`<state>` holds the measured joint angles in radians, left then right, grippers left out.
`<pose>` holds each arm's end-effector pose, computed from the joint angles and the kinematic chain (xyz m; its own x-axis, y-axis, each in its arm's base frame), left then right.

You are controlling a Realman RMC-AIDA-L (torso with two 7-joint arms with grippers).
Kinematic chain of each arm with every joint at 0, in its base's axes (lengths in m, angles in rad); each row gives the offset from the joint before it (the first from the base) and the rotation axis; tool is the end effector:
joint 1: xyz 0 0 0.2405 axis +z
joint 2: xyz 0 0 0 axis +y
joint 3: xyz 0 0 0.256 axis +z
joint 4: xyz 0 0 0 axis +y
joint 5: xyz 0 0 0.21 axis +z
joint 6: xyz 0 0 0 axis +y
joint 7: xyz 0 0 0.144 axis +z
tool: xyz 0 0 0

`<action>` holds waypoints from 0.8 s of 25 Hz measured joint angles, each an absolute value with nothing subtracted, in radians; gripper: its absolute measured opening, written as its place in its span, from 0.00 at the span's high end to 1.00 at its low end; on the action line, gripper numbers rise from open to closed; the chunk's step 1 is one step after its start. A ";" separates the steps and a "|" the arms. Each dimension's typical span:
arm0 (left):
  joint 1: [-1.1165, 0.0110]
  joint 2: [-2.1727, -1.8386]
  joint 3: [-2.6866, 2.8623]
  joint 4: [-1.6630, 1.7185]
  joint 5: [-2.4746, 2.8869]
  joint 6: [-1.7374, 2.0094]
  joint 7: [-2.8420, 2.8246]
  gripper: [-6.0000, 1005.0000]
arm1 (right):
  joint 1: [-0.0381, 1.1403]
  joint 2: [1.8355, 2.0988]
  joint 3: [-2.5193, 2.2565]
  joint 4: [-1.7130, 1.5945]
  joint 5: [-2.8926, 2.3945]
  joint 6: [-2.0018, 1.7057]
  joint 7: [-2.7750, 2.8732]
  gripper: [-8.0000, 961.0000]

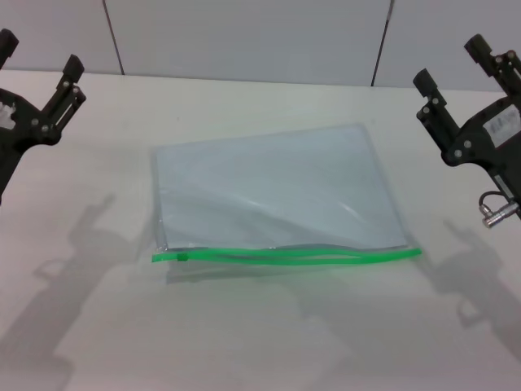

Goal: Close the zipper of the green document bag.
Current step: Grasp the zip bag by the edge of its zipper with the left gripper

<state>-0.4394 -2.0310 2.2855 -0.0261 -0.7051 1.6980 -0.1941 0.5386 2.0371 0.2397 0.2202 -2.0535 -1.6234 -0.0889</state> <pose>-0.3069 0.2979 0.0421 0.6783 -0.4331 0.5936 0.5247 -0.2801 -0.8039 0.2305 0.3121 -0.0247 0.6362 0.5247 -0.5657 -0.3337 -0.4739 -0.8149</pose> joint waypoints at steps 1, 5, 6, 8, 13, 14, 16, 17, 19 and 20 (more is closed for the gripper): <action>-0.441 -2.031 2.286 -0.025 -0.705 1.698 -0.195 0.16 | 0.538 2.037 0.238 0.220 -2.053 -1.623 -0.089 0.35; -0.449 -2.031 2.289 -0.020 -0.702 1.698 -0.199 0.16 | 0.536 2.037 0.234 0.221 -2.053 -1.623 -0.089 0.35; -0.452 -2.031 2.291 -0.020 -0.701 1.698 -0.199 0.16 | 0.536 2.037 0.234 0.221 -2.053 -1.623 -0.089 0.35; -0.455 -2.031 2.293 -0.021 -0.699 1.699 -0.199 0.16 | 0.537 2.038 0.233 0.221 -2.055 -1.623 -0.089 0.35; -0.454 -2.031 2.295 -0.021 -0.698 1.699 -0.199 0.16 | 0.536 2.038 0.233 0.225 -2.057 -1.623 -0.089 0.35; -0.454 -2.031 2.295 -0.021 -0.698 1.699 -0.199 0.16 | 0.536 2.038 0.233 0.225 -2.057 -1.623 -0.089 0.35; -0.453 -2.031 2.297 -0.020 -0.683 1.699 -0.200 0.16 | 0.535 2.039 0.233 0.226 -2.057 -1.623 -0.089 0.35; -0.453 -2.031 2.297 -0.020 -0.681 1.699 -0.200 0.16 | 0.535 2.039 0.233 0.225 -2.057 -1.623 -0.089 0.35; -0.449 -2.032 2.298 -0.023 -0.652 1.698 -0.200 0.16 | 0.535 2.039 0.233 0.224 -2.057 -1.623 -0.089 0.35; -0.448 -2.032 2.298 -0.023 -0.646 1.696 -0.201 0.16 | 0.535 2.039 0.233 0.224 -2.058 -1.623 -0.089 0.35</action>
